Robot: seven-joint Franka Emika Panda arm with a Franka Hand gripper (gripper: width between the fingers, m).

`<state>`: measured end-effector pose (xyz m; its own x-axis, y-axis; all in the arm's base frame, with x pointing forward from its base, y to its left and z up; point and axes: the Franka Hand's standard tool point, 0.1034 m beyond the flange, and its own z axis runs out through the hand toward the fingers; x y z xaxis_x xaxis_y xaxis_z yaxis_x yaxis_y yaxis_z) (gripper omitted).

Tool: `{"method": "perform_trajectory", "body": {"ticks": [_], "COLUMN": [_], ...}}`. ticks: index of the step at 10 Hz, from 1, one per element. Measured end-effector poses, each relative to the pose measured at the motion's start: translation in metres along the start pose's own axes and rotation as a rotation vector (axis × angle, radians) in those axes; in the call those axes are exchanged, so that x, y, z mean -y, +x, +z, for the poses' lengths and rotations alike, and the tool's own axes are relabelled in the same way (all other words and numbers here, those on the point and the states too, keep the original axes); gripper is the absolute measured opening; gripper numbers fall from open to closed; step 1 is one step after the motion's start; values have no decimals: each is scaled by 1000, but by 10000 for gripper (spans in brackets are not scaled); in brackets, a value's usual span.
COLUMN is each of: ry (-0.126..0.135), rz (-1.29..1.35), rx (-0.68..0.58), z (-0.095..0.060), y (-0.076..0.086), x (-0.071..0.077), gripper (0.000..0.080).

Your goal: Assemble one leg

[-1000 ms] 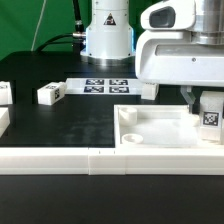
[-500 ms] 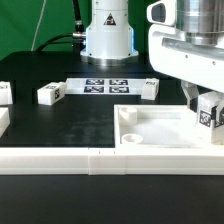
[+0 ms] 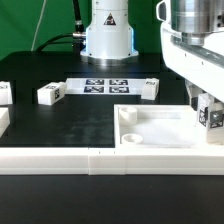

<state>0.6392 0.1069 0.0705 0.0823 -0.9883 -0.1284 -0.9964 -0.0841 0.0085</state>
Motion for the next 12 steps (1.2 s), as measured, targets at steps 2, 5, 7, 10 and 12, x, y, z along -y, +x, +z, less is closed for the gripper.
{"method": "perform_trajectory", "body": {"ticks": [2,5,7,10,12], "ry": [0,21,46,32,30], "rz": [101,77,7,-285,-498], "rx": [19,19,16,-1,-8], "z": [0,0,2,4,5], "y": [-1,-3,-14,-25,-23], "x": [0,3,5,2,2], "gripper": [291,448,574,648,649]}}
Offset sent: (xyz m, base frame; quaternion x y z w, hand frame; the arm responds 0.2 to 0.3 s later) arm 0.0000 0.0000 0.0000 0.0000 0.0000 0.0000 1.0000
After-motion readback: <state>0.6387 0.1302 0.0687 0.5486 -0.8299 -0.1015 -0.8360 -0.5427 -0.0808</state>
